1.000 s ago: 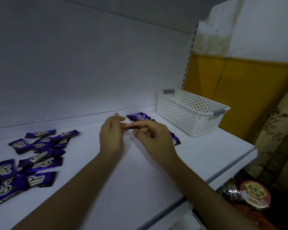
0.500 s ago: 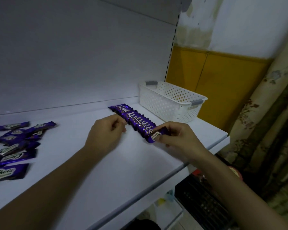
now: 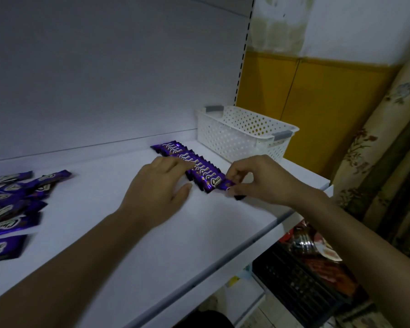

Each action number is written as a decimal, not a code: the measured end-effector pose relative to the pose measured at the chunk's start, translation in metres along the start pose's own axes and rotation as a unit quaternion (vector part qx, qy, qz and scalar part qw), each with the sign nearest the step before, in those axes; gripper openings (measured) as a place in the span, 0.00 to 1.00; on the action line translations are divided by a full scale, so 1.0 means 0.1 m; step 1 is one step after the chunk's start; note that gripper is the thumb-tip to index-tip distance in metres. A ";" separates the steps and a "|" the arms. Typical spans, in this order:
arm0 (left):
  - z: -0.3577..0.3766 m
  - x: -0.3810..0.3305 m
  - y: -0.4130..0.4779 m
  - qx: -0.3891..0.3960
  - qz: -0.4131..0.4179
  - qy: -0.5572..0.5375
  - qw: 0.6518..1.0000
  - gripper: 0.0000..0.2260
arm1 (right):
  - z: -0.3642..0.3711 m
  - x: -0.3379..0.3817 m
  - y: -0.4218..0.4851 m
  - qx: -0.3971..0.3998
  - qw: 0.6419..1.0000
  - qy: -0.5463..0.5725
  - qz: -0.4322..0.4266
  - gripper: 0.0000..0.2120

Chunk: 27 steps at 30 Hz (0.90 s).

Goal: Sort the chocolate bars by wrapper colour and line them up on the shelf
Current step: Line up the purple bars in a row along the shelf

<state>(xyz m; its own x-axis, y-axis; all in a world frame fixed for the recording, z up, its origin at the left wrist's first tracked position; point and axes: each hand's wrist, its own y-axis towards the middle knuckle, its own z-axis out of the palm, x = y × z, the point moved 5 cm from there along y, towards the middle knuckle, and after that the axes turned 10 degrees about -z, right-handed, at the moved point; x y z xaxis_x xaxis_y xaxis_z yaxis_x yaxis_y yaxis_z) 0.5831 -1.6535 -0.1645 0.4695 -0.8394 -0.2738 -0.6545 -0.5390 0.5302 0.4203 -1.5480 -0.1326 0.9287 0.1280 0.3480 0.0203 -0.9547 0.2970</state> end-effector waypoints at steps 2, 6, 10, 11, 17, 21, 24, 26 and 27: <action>-0.02 0.03 0.02 -0.005 -0.020 -0.002 1.000 0.19 | 0.05 -0.01 0.07 0.027 0.999 0.001 -0.017 0.09; 0.03 0.06 0.03 0.007 -0.037 -0.011 0.999 0.23 | 0.10 -0.07 0.13 0.004 0.999 -0.017 -0.033 0.12; 0.06 0.10 0.05 0.005 -0.056 -0.033 0.998 0.30 | 0.09 -0.06 0.18 -0.015 0.997 -0.058 -0.055 0.10; 0.06 0.10 0.05 0.004 -0.057 -0.036 0.998 0.30 | 0.09 -0.04 0.19 -0.017 0.994 -0.081 -0.071 0.11; 0.08 0.10 0.05 0.003 -0.045 -0.034 0.998 0.29 | 0.15 -0.04 0.25 -0.021 0.989 -0.112 -0.093 0.12; 0.12 0.13 0.02 0.012 -0.062 -0.054 0.997 0.31 | 0.23 -0.11 0.19 -0.040 0.994 -0.075 -0.074 0.14; 0.15 0.16 -0.01 0.033 -0.064 -0.054 0.996 0.26 | 0.26 -0.20 0.08 -0.101 0.994 0.019 -0.035 0.15; 0.15 0.16 -0.01 0.031 -0.056 -0.048 0.997 0.20 | 0.28 -0.29 0.01 -0.126 0.991 0.048 -0.011 0.16; 0.15 0.15 -0.01 0.027 -0.054 -0.045 0.997 0.18 | 0.29 -0.33 0.00 -0.134 0.989 0.058 0.001 0.17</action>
<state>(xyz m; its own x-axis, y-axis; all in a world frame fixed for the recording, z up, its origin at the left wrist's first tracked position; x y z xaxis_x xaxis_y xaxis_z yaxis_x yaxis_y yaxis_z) 0.5823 -1.6668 -0.1811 0.4857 -0.7776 -0.3994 -0.6345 -0.6278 0.4508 0.4003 -1.5594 -0.1697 0.8793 0.1708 0.4446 -0.0953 -0.8516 0.5155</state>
